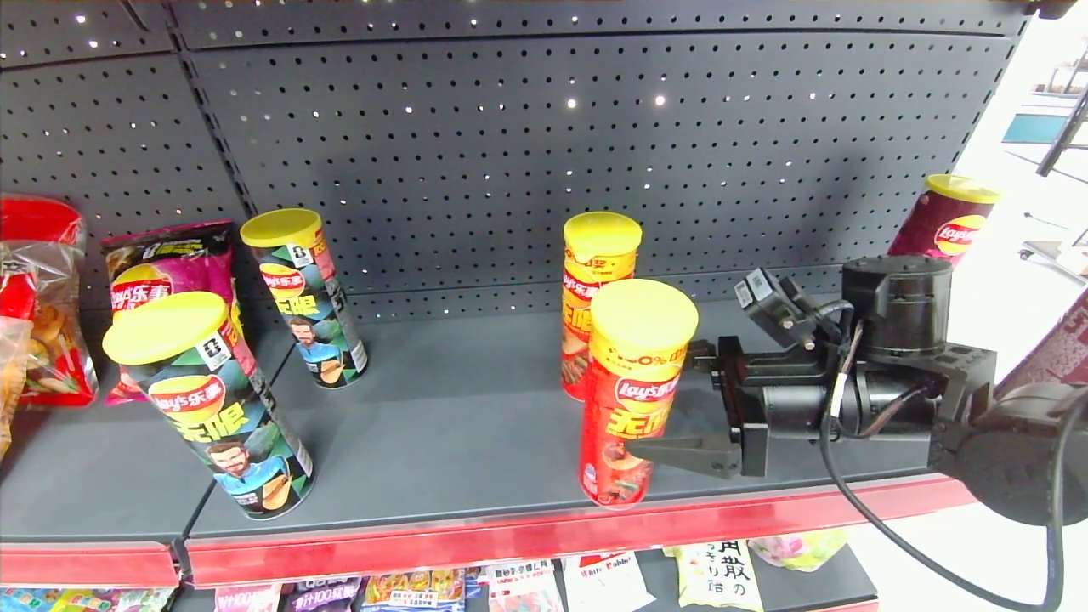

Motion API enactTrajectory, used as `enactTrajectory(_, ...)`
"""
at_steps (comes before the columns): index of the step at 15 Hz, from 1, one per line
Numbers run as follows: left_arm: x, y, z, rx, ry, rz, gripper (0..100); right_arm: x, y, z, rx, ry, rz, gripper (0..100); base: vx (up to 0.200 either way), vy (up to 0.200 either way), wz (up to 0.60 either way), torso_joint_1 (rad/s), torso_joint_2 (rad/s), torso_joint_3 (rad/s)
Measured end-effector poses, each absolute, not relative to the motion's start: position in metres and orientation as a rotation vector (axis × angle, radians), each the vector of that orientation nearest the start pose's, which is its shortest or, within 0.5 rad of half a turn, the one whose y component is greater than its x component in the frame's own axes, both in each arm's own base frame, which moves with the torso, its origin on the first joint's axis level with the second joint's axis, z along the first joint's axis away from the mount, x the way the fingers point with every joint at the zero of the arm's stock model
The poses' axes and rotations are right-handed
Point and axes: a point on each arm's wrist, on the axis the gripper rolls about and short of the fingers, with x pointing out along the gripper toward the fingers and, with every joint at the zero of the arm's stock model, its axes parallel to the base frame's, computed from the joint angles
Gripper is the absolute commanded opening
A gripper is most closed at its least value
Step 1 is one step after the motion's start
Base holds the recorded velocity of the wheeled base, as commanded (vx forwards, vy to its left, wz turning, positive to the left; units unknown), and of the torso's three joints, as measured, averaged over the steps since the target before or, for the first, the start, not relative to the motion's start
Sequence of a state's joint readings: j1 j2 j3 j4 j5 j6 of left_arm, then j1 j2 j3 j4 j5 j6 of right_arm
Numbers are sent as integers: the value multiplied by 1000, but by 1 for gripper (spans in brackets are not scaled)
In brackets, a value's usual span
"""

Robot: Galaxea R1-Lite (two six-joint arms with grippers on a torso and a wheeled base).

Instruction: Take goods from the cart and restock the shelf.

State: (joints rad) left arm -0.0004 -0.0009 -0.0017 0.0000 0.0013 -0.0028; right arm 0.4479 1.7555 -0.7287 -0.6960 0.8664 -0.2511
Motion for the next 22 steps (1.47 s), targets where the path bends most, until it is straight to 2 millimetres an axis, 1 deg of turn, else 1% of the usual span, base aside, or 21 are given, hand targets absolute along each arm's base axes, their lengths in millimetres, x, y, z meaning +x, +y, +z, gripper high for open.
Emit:
enactTrajectory(2,-23,0,76,-2,-3,1,100,263,149,153,-141,181,1347,100,0,0,0,0,0,0)
enactTrajectory(3,-23,0,76,-2,-3,1,100,264,151,153,-146,174,1351,0,0,0,0,0,0,0)
enactTrajectory(7,-23,0,76,-2,-3,1,100,267,160,152,-165,132,1364,0,0,0,0,0,0,0)
enactTrajectory(10,-23,0,76,-3,-3,1,100,262,165,146,-171,142,1378,0,0,0,0,0,0,0)
enactTrajectory(18,-23,0,76,-3,-3,1,100,258,167,153,-217,146,1183,0,0,0,0,0,0,0)
enactTrajectory(22,-23,0,76,-3,-3,1,100,252,177,156,-210,123,1199,0,0,0,0,0,0,0)
